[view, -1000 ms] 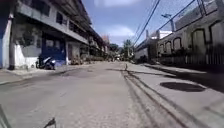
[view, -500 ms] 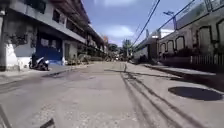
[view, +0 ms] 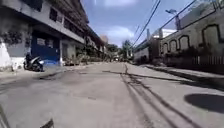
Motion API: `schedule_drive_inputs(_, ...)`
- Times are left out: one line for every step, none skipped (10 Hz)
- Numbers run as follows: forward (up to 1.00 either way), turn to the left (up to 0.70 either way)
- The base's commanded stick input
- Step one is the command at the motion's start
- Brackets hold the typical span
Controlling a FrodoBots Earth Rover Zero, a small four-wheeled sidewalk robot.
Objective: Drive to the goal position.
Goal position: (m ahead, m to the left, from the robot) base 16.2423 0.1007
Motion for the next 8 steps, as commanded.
schedule_drive_inputs(1.00,-0.28)
schedule_drive_inputs(1.00,-0.28)
schedule_drive_inputs(1.00,-0.28)
schedule_drive_inputs(1.00,-0.28)
schedule_drive_inputs(1.00,-0.28)
schedule_drive_inputs(1.00,-0.28)
schedule_drive_inputs(1.00,-0.28)
schedule_drive_inputs(1.00,-0.28)
